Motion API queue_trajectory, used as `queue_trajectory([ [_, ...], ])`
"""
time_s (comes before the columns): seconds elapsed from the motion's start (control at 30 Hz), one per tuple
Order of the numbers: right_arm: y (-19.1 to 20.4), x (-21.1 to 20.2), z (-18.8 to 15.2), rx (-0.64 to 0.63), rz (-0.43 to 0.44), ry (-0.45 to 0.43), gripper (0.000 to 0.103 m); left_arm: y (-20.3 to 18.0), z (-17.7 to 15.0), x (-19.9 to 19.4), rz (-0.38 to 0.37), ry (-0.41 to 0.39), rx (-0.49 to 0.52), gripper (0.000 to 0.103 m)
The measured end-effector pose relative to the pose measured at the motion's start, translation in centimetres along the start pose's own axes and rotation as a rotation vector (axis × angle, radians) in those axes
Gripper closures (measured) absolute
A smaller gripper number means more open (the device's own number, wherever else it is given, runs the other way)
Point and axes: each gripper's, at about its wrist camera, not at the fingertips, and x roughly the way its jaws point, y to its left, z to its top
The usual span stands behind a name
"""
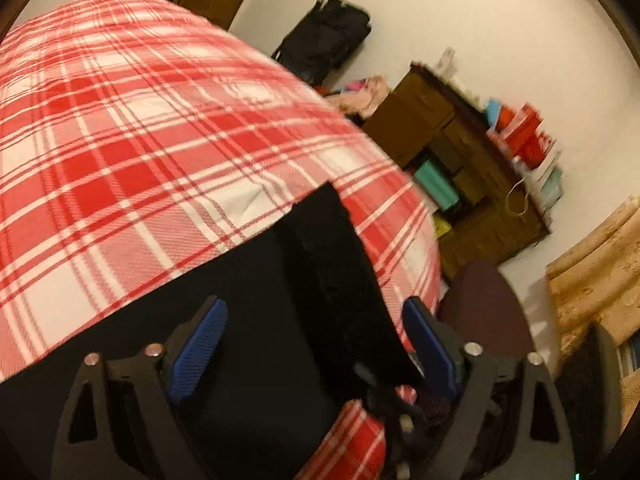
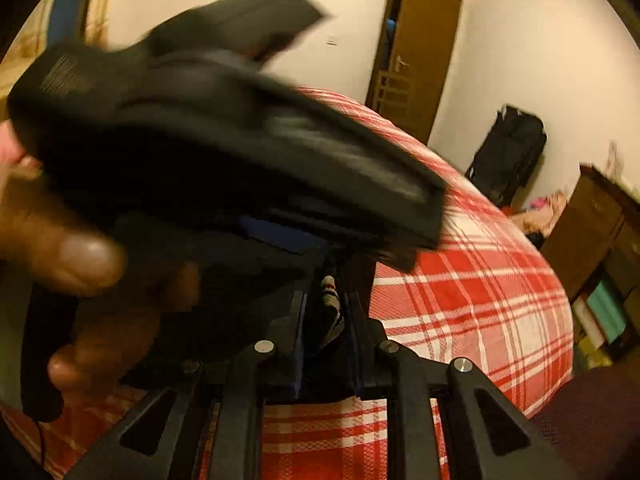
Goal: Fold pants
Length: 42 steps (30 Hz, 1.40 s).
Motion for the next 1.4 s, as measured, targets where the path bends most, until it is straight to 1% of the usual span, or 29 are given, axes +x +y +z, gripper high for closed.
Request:
queue_trajectory([
  [0.07,0.5,-0.2,-0.1,-0.024,-0.001,-0.012,0.084,-0.2,0.2,0.5,-0.036,0.033,0.003,0.018],
  [0.17,0.4,-0.4,-0.1,-0.031,0.005,-0.025,0.084,-0.9,0.1,0.8,-0.032,0.052,0.03,0.019],
  [0.2,0.5,-0.5,-0.1,-0.036,0.01,-0.029,0.084,-1.1,0.0,0.8,-0.019,0.057,0.045,0.02],
  [0.23,0.7,-0.5,-0.2,-0.043,0.012,-0.028,0.084,-1.2,-0.1,0.7,0.003,0.062,0.06,0.027],
  [0.27,0.9,-0.5,-0.3,-0.053,0.013,-0.027,0.084,-1.2,-0.2,0.8,0.011,0.071,0.07,0.036],
  [0.3,1.0,-0.4,-0.4,-0.06,0.017,-0.025,0.084,-1.1,-0.3,0.8,0.013,0.079,0.073,0.043],
  [0.37,1.2,-0.4,-0.5,-0.068,0.027,-0.02,0.084,-0.9,-0.5,1.1,0.051,0.097,0.084,0.067],
  [0.43,1.1,-0.4,-0.6,-0.067,0.042,-0.024,0.083,-0.7,-0.7,1.1,0.074,0.098,0.098,0.079],
  [0.47,0.9,-0.5,-0.6,-0.058,0.059,-0.032,0.083,-0.5,-0.8,1.1,0.098,0.097,0.107,0.085],
  [0.5,0.5,-0.6,-0.6,-0.049,0.076,-0.039,0.082,-0.3,-0.9,1.0,0.114,0.096,0.109,0.088],
  [0.57,-0.5,-1.0,-0.6,-0.012,0.125,-0.056,0.079,0.1,-1.1,0.8,0.109,0.091,0.109,0.094],
  [0.6,-0.7,-1.2,-0.5,-0.002,0.139,-0.067,0.076,0.2,-1.2,0.5,0.115,0.087,0.116,0.094],
  [0.73,-1.7,-2.5,-0.8,0.033,0.223,-0.128,0.076,0.3,-1.3,-0.4,0.122,0.075,0.135,0.095],
  [0.87,-2.0,-3.9,-1.2,0.045,0.263,-0.228,0.075,1.0,-1.0,-1.9,0.122,0.047,0.114,0.095],
  [0.93,-2.5,-4.4,-1.2,0.064,0.253,-0.269,0.075,1.4,-1.0,-2.8,0.12,0.029,0.105,0.095],
  [0.97,-3.2,-4.2,-1.0,0.086,0.259,-0.282,0.073,1.6,-1.1,-3.3,0.119,0.023,0.099,0.095],
  [1.0,-3.6,-4.0,-0.9,0.115,0.267,-0.277,0.063,1.7,-1.1,-3.5,0.117,0.017,0.094,0.095],
  [1.07,-3.5,-3.6,-0.7,0.158,0.246,-0.245,0.051,2.0,-1.4,-4.4,0.135,0.002,0.099,0.096],
  [1.23,-5.0,-1.5,-1.5,0.229,0.23,-0.139,0.051,2.7,-2.6,-6.2,0.186,-0.03,0.117,0.097],
  [1.3,-5.3,-0.9,-1.7,0.231,0.224,-0.122,0.051,3.0,-3.1,-7.0,0.198,-0.043,0.117,0.097],
  [1.4,-4.7,-0.8,-2.2,0.198,0.217,-0.111,0.051,3.1,-3.7,-8.3,0.214,-0.068,0.128,0.097],
])
